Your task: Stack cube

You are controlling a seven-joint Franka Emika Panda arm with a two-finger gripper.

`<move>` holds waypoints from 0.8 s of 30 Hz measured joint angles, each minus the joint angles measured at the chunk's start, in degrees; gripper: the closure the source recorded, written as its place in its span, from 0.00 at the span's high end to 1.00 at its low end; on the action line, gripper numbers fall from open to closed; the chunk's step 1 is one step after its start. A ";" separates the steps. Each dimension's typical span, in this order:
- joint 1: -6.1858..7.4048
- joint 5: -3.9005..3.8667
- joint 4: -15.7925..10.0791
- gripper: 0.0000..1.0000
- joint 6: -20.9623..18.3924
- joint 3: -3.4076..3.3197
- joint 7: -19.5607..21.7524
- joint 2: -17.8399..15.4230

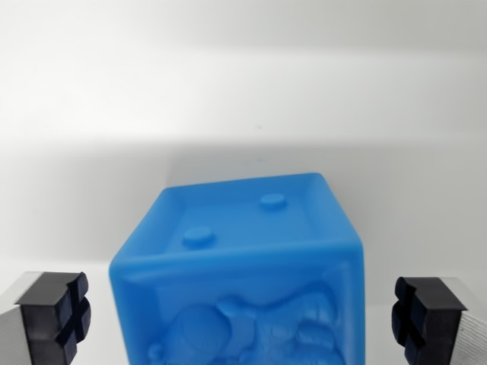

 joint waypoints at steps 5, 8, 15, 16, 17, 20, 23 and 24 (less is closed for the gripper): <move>0.00 0.00 0.51 1.00 1.05 0.00 -0.01 1.48; 0.00 0.00 0.61 1.00 1.35 0.00 -0.01 1.93; 0.00 0.00 0.71 0.00 1.49 0.00 -0.01 2.07; 0.00 0.00 0.71 0.00 1.49 0.00 -0.01 2.07; 0.00 0.00 0.71 0.00 1.49 0.00 -0.01 2.07; 0.00 0.00 0.71 0.00 1.49 0.00 -0.01 2.07; 0.00 0.00 0.71 0.00 1.49 0.00 -0.01 2.07; 0.00 0.00 0.71 0.00 1.49 0.00 -0.01 2.07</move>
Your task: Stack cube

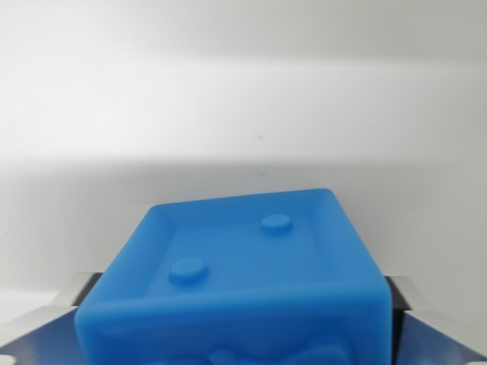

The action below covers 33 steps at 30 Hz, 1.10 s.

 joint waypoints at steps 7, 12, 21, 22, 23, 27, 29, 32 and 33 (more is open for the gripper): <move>-0.01 0.00 0.01 0.00 0.00 0.00 0.00 0.00; -0.02 0.00 0.01 0.00 0.00 0.00 0.00 0.00; -0.02 0.00 0.01 0.00 0.00 0.00 0.00 -0.01; -0.02 0.00 0.01 0.00 0.00 0.00 0.00 -0.01; -0.02 0.00 0.01 0.00 -0.01 0.00 0.00 -0.02; -0.01 0.00 -0.01 0.00 -0.07 0.00 0.00 -0.13; -0.01 0.00 -0.05 0.00 -0.16 0.00 0.00 -0.28; -0.01 0.00 -0.14 0.00 -0.34 0.00 0.00 -0.60; -0.01 0.00 -0.17 0.00 -0.41 0.00 0.00 -0.73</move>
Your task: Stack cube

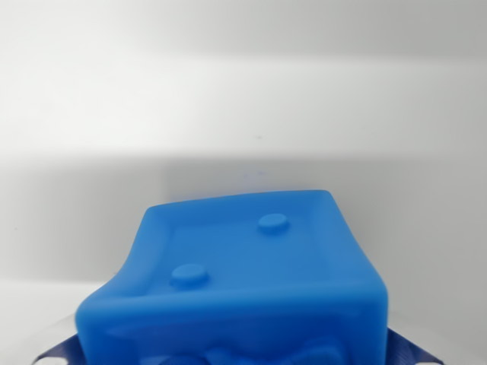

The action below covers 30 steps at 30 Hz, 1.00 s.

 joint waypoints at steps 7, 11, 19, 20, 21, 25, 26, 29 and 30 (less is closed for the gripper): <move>0.00 0.00 -0.31 0.00 -0.68 0.00 0.00 -1.11; 0.00 0.00 -0.57 0.00 -1.31 0.00 0.00 -1.95; 0.00 0.00 -1.13 0.00 -2.75 0.00 0.00 -4.00; 0.00 0.00 -1.21 0.00 -2.94 0.00 0.00 -4.29; 0.00 0.00 -1.25 0.00 -3.04 0.00 0.00 -4.42; 0.00 0.00 -1.51 0.00 -3.96 0.00 0.00 -5.58; 0.00 0.00 -1.56 0.00 -4.22 0.00 0.00 -5.88; 0.00 0.00 -1.67 0.00 -4.85 0.00 0.00 -6.67; 0.00 0.00 -1.73 0.00 -5.09 0.00 0.00 -7.01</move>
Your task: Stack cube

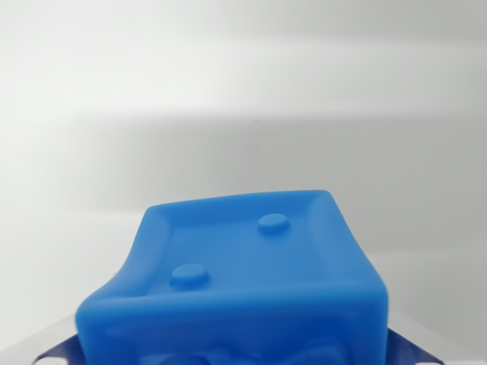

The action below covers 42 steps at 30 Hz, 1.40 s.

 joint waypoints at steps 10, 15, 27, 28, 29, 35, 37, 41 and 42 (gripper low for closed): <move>0.00 0.00 -0.55 0.00 -2.86 0.00 0.00 -3.45; 0.00 0.00 -0.65 0.00 -4.37 0.00 0.00 -5.06; 0.00 0.00 -0.67 0.00 -8.77 0.00 0.00 -9.55; 0.00 0.00 -0.66 0.00 -9.14 0.00 0.00 -9.95; 0.00 0.00 -0.65 0.00 -9.48 0.00 0.00 -10.32; 0.14 0.00 -2.26 0.00 -9.62 0.00 0.44 -11.69; 0.21 0.00 -2.86 0.00 -9.57 0.00 0.64 -12.09; 0.46 0.00 -4.33 0.00 -9.38 0.00 1.23 -13.32; 0.53 0.00 -4.71 0.00 -9.32 0.00 1.37 -13.65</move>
